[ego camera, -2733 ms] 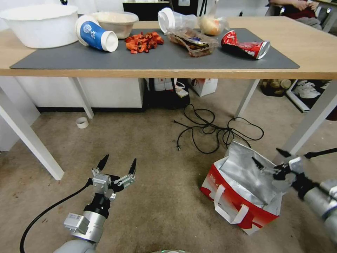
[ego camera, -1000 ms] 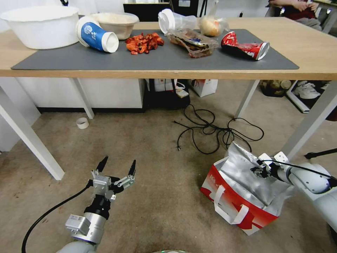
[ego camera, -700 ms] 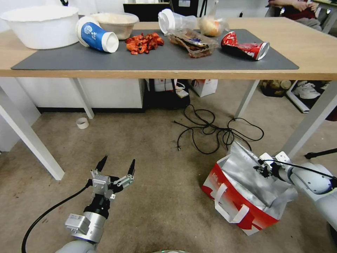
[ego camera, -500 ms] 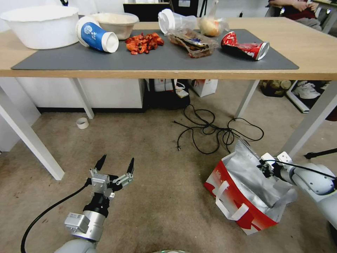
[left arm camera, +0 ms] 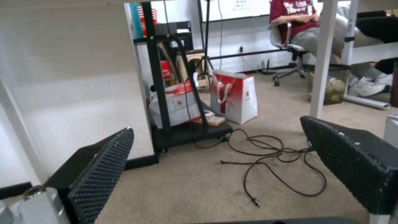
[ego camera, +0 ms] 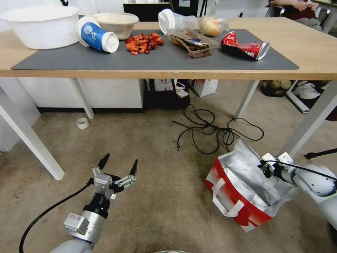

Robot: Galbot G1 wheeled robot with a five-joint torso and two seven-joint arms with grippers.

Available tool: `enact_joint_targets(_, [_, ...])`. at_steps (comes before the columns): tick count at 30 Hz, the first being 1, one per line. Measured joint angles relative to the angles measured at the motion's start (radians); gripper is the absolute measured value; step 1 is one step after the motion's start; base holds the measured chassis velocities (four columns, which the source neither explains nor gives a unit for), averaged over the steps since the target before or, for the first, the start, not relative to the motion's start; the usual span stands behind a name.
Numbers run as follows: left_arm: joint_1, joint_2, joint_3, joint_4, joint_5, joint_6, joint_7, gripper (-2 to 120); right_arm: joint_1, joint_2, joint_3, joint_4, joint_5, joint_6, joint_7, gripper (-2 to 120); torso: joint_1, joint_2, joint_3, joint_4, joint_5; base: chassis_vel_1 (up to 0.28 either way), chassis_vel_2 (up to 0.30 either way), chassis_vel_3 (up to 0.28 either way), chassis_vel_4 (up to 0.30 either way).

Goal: Pick up the food delivery bag from the floor and place it on the table.

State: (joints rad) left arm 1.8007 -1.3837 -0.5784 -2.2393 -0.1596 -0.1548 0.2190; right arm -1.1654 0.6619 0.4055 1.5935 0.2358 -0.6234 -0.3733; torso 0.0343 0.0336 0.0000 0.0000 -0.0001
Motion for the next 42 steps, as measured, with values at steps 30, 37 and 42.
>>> enact_joint_targets(30, [0.016, -0.002, 0.004, 0.005, -0.008, -0.081, 0.040, 100, -0.077, -0.008, 0.093, 0.104, 0.009, -0.005, 0.003, 0, 0.000, 0.000, 0.000, 0.0001, 0.0000, 0.000, 0.000, 0.000, 0.000])
enact_joint_targets(37, [0.019, -0.002, 0.005, 0.005, -0.006, -0.087, 0.042, 100, -0.135, -0.025, 0.149, 0.178, 0.113, 0.059, -0.206, 0, 0.000, 0.000, 0.000, 0.0000, 0.0000, 0.000, 0.000, 0.000, 0.000])
enact_joint_targets(42, [0.024, 0.000, 0.004, 0.001, -0.006, -0.087, 0.041, 100, -0.127, -0.044, 0.154, 0.196, 0.129, 0.125, -0.349, 0, 0.000, 0.000, 0.000, -0.0001, 0.0001, 0.000, 0.000, 0.000, 0.000])
